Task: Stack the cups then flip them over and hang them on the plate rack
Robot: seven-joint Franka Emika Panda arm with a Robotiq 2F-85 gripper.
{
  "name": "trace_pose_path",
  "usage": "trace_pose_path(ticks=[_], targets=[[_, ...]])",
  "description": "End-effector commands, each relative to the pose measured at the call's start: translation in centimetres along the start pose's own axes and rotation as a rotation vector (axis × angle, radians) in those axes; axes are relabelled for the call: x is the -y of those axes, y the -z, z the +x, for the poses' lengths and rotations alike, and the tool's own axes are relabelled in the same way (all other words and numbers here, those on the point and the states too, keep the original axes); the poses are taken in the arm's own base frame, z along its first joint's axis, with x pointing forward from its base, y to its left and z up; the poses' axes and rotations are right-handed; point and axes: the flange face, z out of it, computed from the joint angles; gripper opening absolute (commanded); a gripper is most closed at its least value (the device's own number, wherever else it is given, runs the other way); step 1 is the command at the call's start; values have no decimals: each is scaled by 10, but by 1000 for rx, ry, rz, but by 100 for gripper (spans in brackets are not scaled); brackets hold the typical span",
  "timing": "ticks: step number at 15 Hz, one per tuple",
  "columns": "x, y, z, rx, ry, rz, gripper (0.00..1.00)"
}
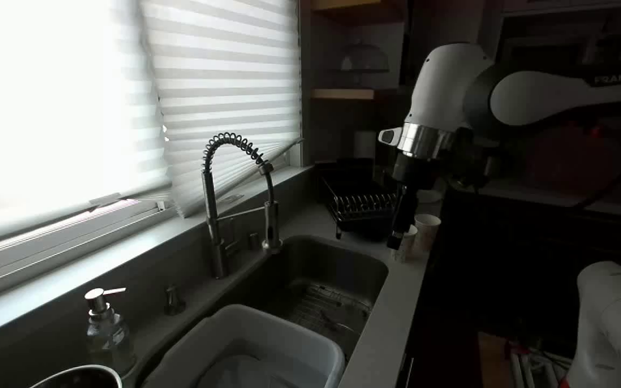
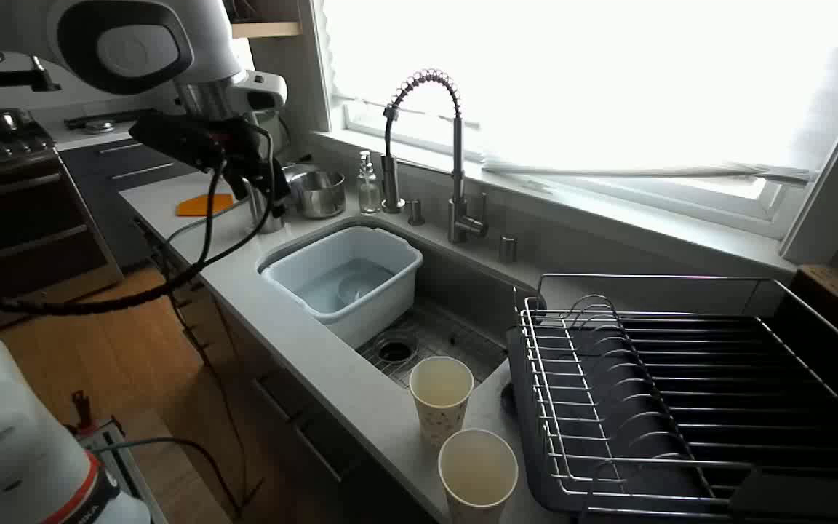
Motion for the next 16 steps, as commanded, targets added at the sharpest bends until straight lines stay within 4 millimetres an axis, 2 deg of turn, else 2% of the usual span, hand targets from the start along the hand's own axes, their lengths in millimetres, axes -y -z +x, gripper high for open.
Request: trace_pose_path(ticks=[1,7,9,11,16], targets=[[0,0,0,1,0,0,100],[0,0,0,1,0,0,100],[-33,-6,-5,28,-105,-64,100],[-76,-6,-20,31,-214,-113,100],[-197,16,-78,8,-478,-221,100]])
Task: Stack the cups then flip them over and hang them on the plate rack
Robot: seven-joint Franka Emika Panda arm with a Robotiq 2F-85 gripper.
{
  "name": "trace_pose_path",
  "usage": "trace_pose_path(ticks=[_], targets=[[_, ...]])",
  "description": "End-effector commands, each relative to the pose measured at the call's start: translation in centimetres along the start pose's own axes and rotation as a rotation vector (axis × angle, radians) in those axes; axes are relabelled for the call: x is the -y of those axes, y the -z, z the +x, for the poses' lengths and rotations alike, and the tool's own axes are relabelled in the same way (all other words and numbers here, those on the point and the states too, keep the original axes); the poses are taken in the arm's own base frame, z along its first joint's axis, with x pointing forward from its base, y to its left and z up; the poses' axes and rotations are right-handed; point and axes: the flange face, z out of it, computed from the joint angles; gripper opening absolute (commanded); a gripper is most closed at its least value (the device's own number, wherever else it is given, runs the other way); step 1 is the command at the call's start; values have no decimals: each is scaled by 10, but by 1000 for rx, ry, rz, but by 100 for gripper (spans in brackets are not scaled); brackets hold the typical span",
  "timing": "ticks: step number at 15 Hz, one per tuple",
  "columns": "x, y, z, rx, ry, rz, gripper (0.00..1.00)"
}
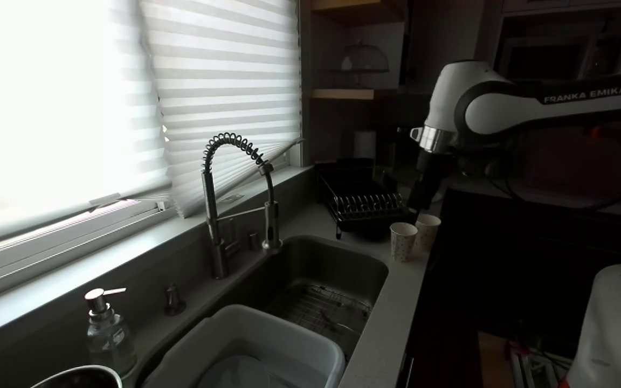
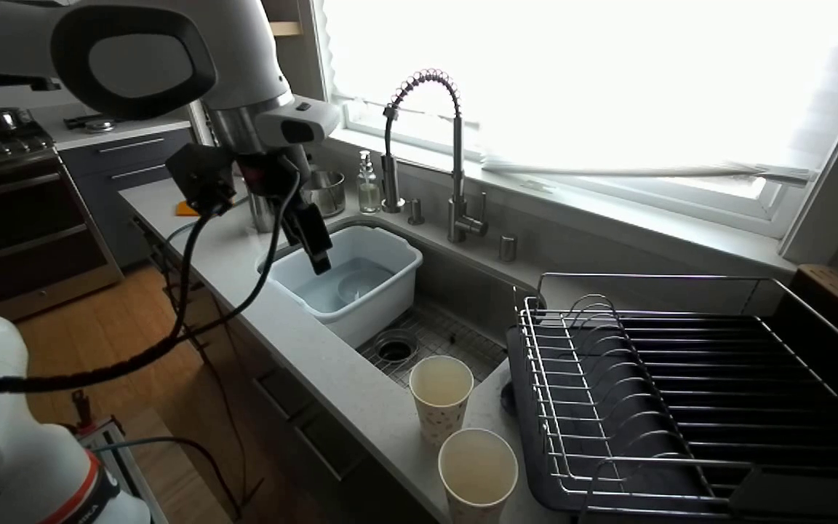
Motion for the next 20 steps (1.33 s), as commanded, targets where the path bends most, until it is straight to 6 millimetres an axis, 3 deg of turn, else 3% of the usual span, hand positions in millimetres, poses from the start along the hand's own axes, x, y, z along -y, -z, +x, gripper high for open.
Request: trace_pose_path(ticks=[1,4,5,7,10,12,16,20], targets=[[-83,0,-15,-22,-195,-54,100],[-134,-16,-29,-23,-330,-53,100],[-116,-2,-27,-31,-260,-37,100],[-134,-9,-33,-30,-307,-34,100],[-134,-13,-30,-21,-318,-36,100],[-160,-22,-28,-22,-442,-127,100],[-225,-28,-46,-44,-642,-201,100],[-274,-41,-63,-4,-788,-269,100]])
